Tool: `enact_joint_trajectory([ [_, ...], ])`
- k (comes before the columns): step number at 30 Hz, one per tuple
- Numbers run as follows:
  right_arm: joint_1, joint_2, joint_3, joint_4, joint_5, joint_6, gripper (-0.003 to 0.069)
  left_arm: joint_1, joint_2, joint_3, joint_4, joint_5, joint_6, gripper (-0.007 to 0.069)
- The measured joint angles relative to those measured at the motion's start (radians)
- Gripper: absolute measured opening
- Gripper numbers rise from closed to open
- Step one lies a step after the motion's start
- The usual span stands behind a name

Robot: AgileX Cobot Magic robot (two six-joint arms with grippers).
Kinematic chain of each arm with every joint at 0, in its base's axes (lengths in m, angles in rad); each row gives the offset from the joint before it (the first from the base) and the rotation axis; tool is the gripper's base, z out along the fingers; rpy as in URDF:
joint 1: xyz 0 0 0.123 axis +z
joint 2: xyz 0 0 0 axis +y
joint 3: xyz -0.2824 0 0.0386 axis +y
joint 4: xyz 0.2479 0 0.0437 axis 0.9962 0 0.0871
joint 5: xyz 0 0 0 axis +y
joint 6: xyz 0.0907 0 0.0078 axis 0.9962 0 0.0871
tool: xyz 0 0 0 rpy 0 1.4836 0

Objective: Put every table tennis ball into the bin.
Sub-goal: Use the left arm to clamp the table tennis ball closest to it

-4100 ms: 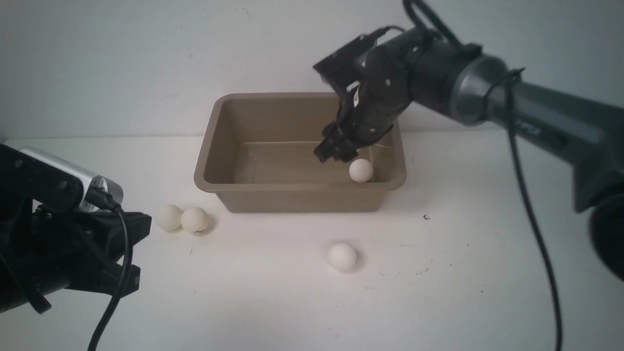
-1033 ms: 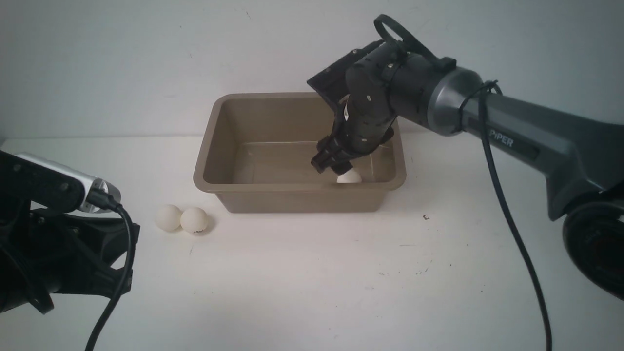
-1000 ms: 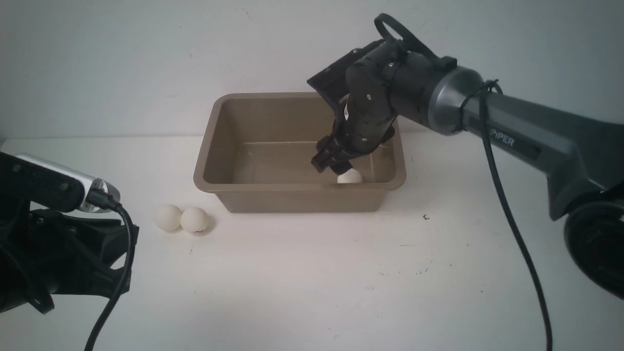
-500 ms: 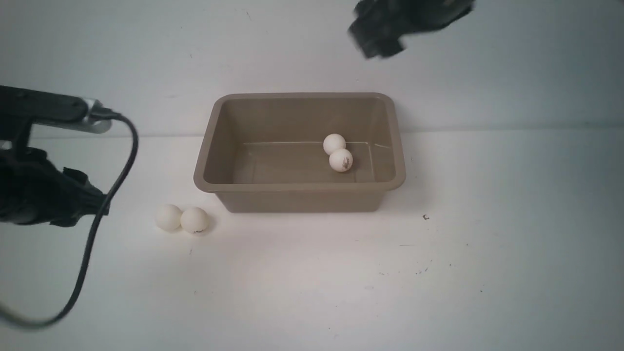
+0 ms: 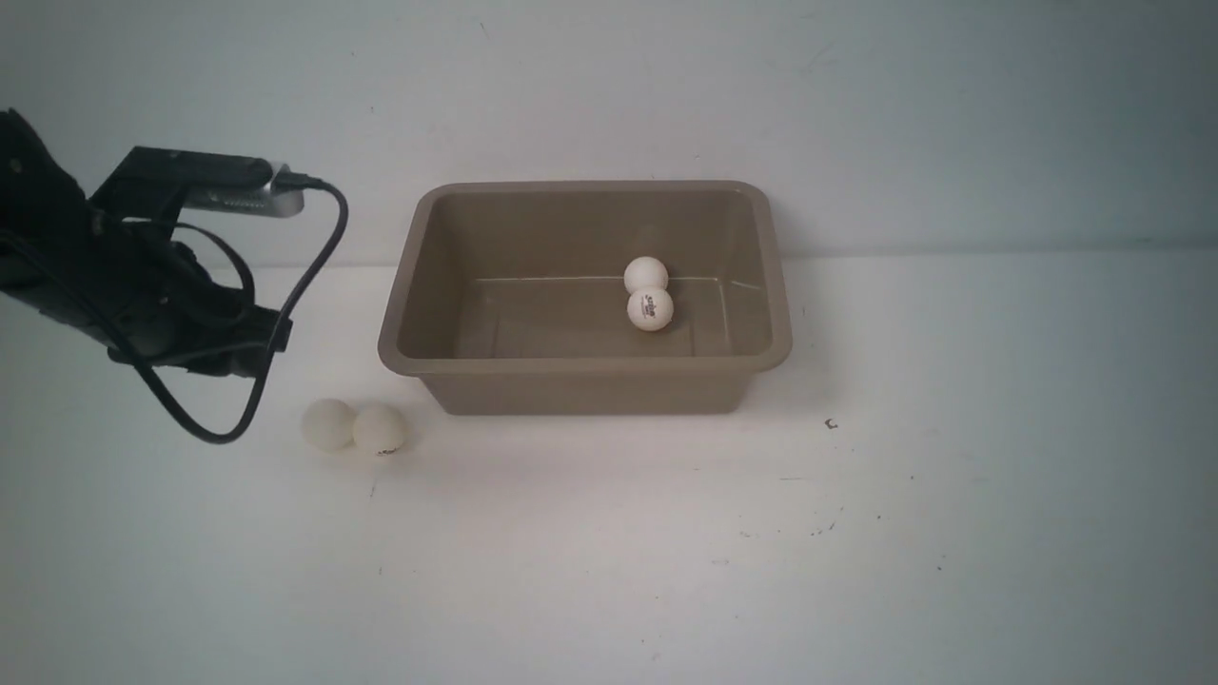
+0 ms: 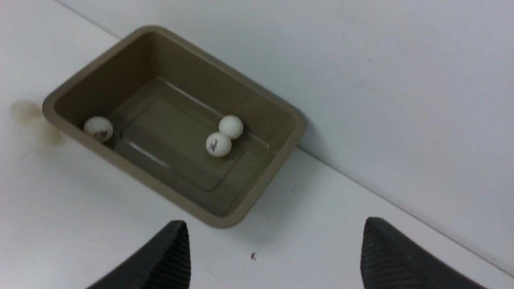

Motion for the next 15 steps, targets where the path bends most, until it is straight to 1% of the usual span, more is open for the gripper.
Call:
enact_joint_trajectory([
  [1, 0.0, -0.016, 0.019, 0.0, 0.001, 0.0, 0.0517, -0.001, 0.007, -0.013, -0.003, 0.001, 0.005, 0.0293],
  [3, 0.0, -0.09, 0.151, -0.003, 0.002, 0.002, 0.0517, -0.003, 0.039, -0.044, -0.009, 0.006, 0.012, 0.033],
  [4, 0.0, -0.14, 0.223, -0.003, 0.002, 0.01, 0.0517, -0.003, 0.063, -0.062, -0.012, 0.008, 0.013, 0.036],
  [6, 0.0, -0.171, 0.263, -0.003, 0.002, 0.019, 0.0517, -0.003, 0.079, -0.072, -0.016, 0.01, 0.014, 0.0379],
  [9, 0.0, -0.322, 0.411, 0.006, 0.003, 0.063, 0.0517, -0.003, 0.128, -0.094, -0.027, 0.013, 0.015, 0.0418],
  [15, 0.0, -0.578, 0.62, 0.066, -0.029, 0.146, 0.0517, -0.003, 0.212, -0.106, -0.042, 0.022, 0.016, 0.0428],
])
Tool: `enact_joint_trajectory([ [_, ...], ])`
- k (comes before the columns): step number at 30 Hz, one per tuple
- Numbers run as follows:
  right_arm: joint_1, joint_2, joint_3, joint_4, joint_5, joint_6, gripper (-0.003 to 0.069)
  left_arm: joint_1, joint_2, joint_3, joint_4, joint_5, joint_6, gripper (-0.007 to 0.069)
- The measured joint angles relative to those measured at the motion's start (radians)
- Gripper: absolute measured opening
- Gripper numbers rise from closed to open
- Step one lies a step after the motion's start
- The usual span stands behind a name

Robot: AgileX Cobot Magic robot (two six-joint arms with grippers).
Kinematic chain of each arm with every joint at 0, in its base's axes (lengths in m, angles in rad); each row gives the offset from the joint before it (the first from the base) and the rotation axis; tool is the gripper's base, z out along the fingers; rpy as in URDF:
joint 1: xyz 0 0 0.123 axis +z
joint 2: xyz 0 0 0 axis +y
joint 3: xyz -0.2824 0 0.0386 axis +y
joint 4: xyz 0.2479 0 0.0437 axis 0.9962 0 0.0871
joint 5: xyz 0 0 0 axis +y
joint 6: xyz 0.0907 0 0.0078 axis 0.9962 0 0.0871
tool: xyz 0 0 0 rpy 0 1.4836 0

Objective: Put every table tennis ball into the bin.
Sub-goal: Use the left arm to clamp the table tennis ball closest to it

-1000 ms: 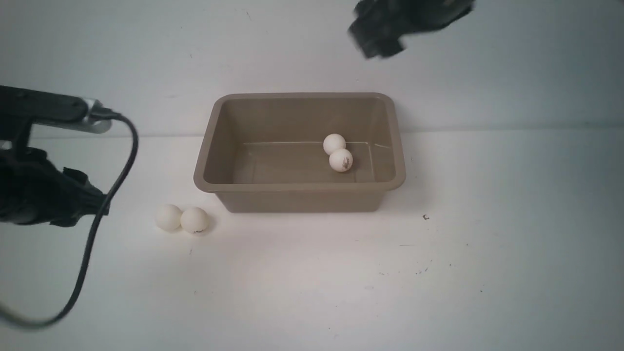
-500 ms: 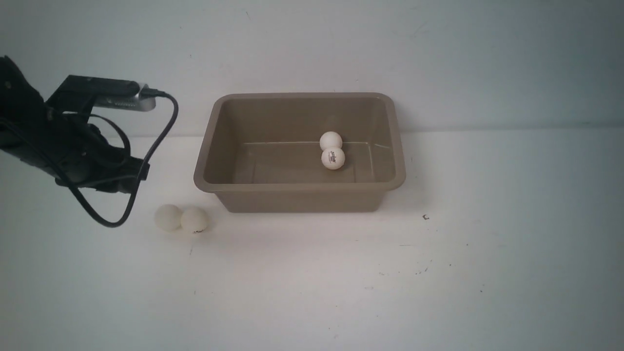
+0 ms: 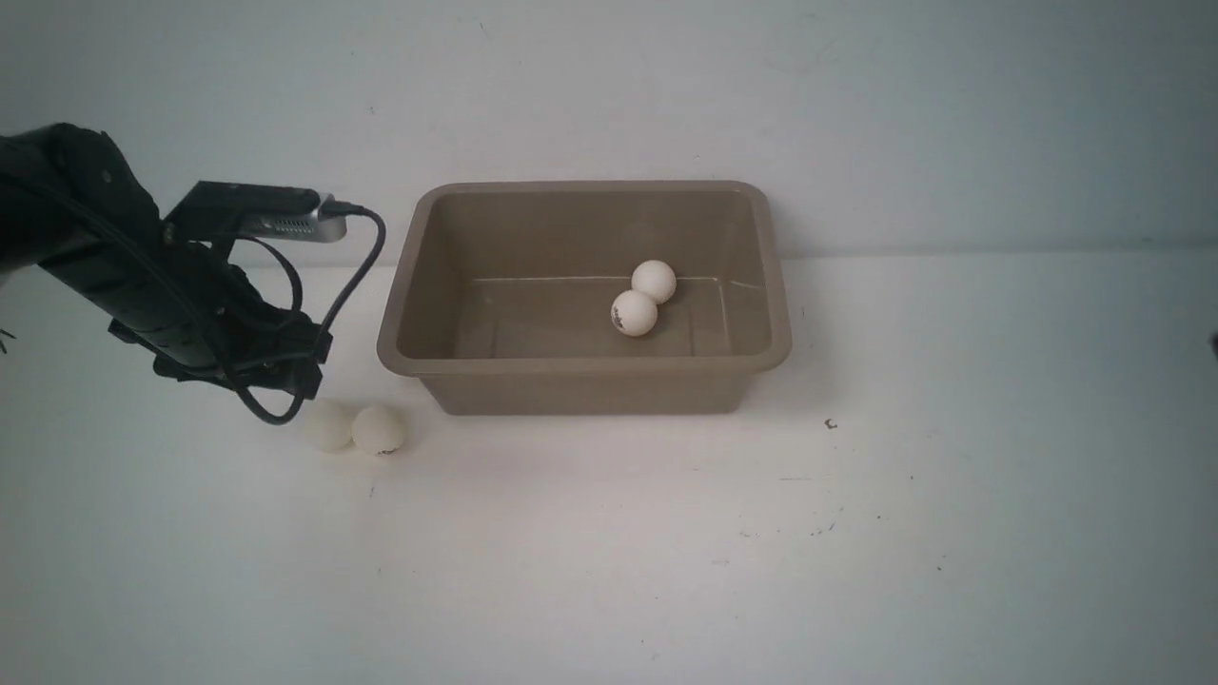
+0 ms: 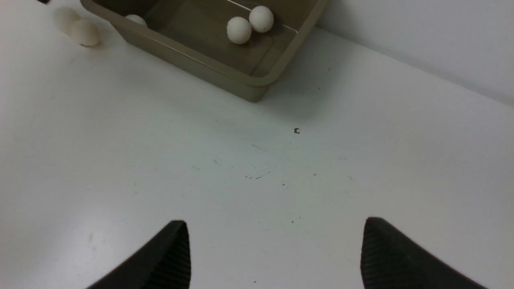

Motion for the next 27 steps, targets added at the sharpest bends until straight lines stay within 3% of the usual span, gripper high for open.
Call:
enact_joint_trajectory([
  [8, 0.0, -0.138, 0.111, 0.024, 0.033, 0.08, 0.0517, 0.0, 0.05, -0.008, -0.033, -0.014, 0.016, 0.0429],
  [27, 0.0, -0.141, 0.118, 0.029, 0.031, 0.094, 0.0517, -0.04, 0.165, -0.083, -0.054, -0.024, 0.024, 0.0429],
])
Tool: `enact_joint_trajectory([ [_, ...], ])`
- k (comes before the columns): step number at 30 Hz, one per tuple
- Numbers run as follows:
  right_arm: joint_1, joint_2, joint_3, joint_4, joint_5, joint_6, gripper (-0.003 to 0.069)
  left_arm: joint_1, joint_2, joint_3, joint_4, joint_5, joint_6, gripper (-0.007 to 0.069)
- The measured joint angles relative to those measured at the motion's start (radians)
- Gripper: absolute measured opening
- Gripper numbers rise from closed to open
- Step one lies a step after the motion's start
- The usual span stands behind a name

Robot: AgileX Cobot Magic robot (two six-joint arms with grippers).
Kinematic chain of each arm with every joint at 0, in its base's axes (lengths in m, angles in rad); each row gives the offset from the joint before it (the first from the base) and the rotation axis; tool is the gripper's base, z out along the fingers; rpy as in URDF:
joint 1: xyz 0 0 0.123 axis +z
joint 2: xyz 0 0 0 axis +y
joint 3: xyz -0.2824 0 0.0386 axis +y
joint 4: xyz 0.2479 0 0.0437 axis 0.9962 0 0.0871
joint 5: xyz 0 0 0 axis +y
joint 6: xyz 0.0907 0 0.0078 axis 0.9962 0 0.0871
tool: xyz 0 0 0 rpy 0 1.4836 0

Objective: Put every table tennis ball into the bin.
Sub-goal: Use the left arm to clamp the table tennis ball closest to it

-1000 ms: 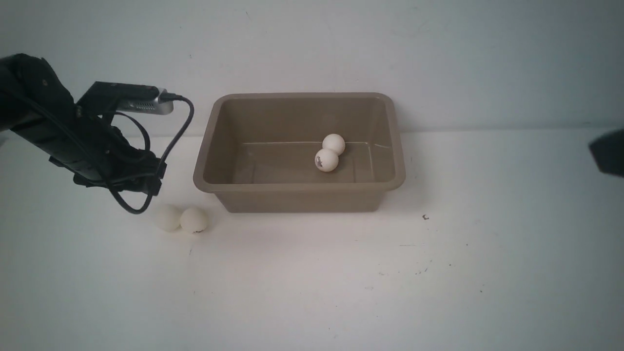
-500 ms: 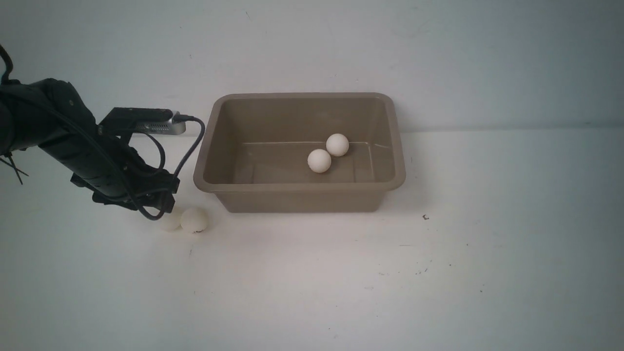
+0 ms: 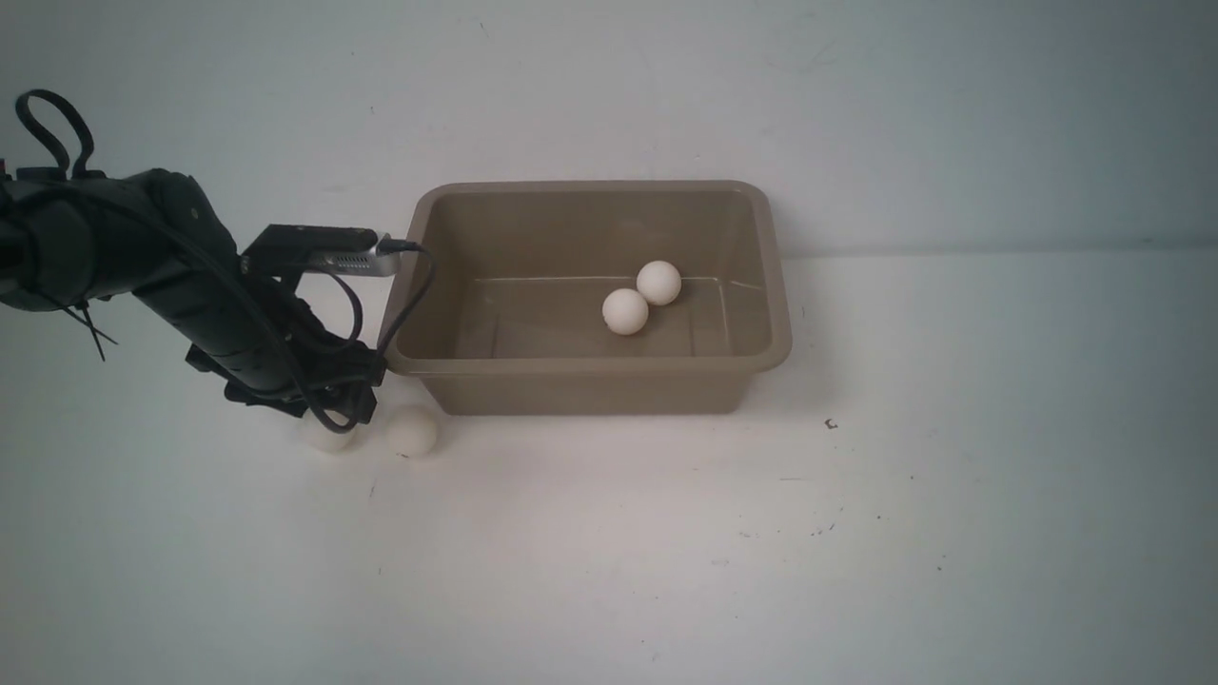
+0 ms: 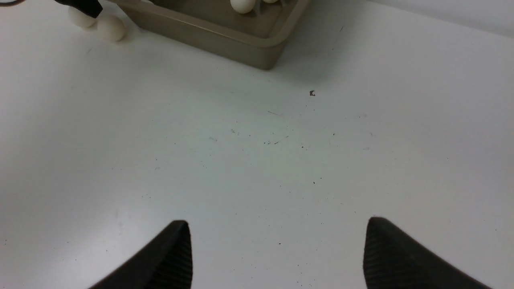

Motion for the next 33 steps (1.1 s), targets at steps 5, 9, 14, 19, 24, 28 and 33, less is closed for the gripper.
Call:
enact_joint_trajectory([
  [5, 0.0, 0.0, 0.0, -0.001, -0.006, 0.0, 0.0517, 0.0, 0.004, 0.0, 0.001, 0.0, 0.0, 0.0428],
  [9, 0.0, 0.0, 0.0, -0.001, -0.012, 0.0, 0.0517, 0.0, 0.005, 0.0, 0.001, 0.001, -0.001, 0.0377],
  [14, 0.0, 0.0, 0.0, -0.001, -0.017, 0.0, 0.0517, 0.0, 0.005, 0.0, 0.002, 0.006, -0.001, 0.0348],
  [19, 0.0, 0.0, 0.0, -0.001, -0.023, 0.0, 0.0517, 0.0, 0.005, -0.002, 0.016, 0.023, -0.001, 0.0348],
  [24, 0.0, 0.0, 0.0, -0.001, -0.038, 0.0, 0.0516, 0.0, -0.002, -0.002, 0.045, 0.036, -0.01, 0.0345],
  [28, 0.0, 0.0, 0.0, -0.002, -0.05, 0.0, 0.0508, 0.0, -0.055, -0.001, 0.07, 0.057, -0.012, 0.0345],
  [33, 0.0, 0.0, 0.001, -0.005, -0.054, 0.001, 0.0477, -0.02, -0.21, -0.001, 0.048, 0.023, -0.012, 0.0345],
])
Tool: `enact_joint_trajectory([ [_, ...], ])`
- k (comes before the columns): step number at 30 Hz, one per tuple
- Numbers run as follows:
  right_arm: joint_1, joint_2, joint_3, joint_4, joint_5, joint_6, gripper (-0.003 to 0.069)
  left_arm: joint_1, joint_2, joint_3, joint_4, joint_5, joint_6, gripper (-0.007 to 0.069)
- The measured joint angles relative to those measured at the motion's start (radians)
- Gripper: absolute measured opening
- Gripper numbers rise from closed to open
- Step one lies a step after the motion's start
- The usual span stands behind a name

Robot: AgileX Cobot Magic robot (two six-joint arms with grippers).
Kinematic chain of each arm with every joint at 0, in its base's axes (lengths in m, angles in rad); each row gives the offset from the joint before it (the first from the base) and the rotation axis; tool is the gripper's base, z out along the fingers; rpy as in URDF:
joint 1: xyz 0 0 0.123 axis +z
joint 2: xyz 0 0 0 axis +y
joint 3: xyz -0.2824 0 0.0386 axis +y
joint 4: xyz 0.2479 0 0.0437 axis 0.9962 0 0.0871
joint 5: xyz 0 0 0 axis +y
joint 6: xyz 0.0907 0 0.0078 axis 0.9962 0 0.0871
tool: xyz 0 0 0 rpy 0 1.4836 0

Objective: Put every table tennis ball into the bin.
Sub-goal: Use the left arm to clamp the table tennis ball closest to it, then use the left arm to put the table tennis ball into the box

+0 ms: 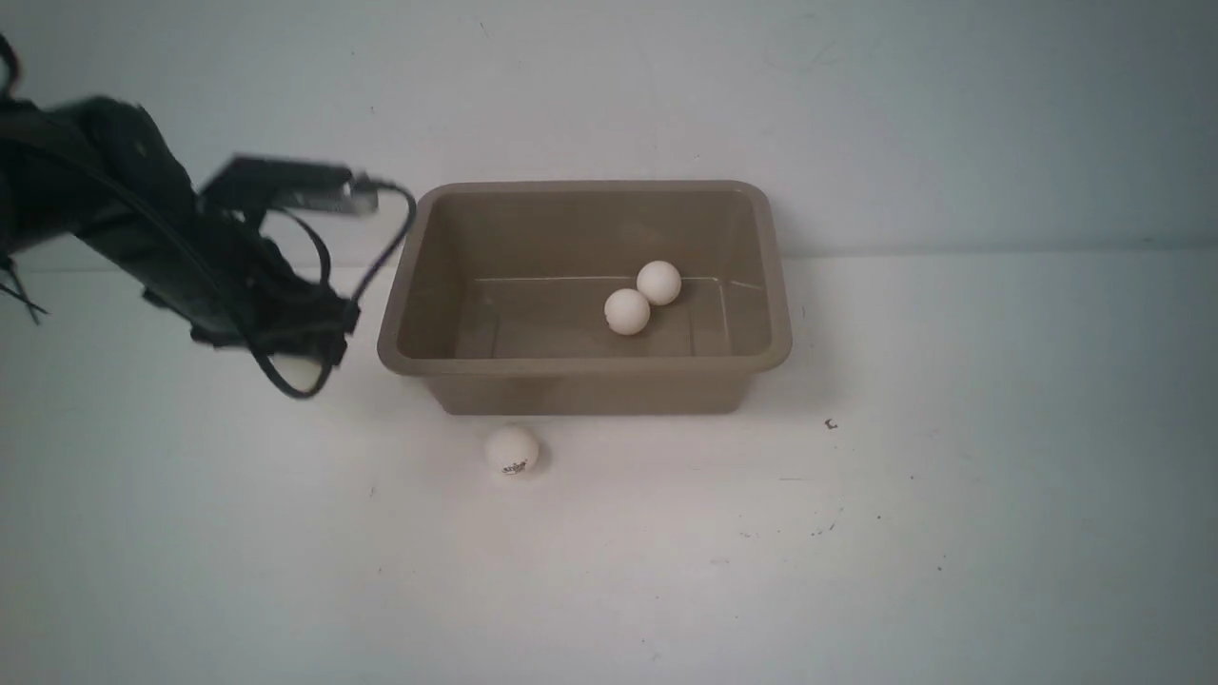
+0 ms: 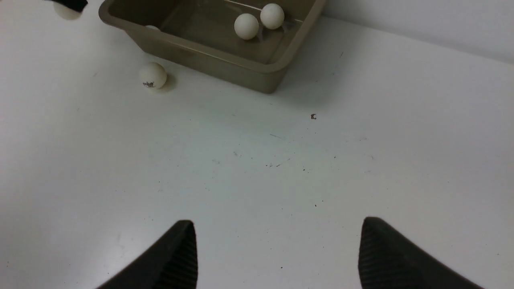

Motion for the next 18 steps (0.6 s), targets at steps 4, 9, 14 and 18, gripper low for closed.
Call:
enact_joint_trajectory([
  [4, 0.0, 0.0, 0.0, -0.001, -0.003, 0.0, 0.0454, -0.063, -0.039, -0.025, -0.008, -0.08, 0.019, 0.0345],
  [9, 0.0, 0.0, 0.0, 0.001, -0.003, 0.0, 0.0442, -0.173, 0.056, -0.125, -0.018, -0.116, 0.03, 0.0345],
  [14, 0.0, 0.0, 0.0, 0.013, -0.003, 0.0, 0.0442, -0.214, 0.194, -0.252, -0.022, -0.115, 0.068, 0.0345],
  [18, 0.0, 0.0, 0.0, 0.024, -0.003, 0.0, 0.0442, -0.216, 0.277, -0.348, -0.024, -0.072, 0.104, 0.0346],
])
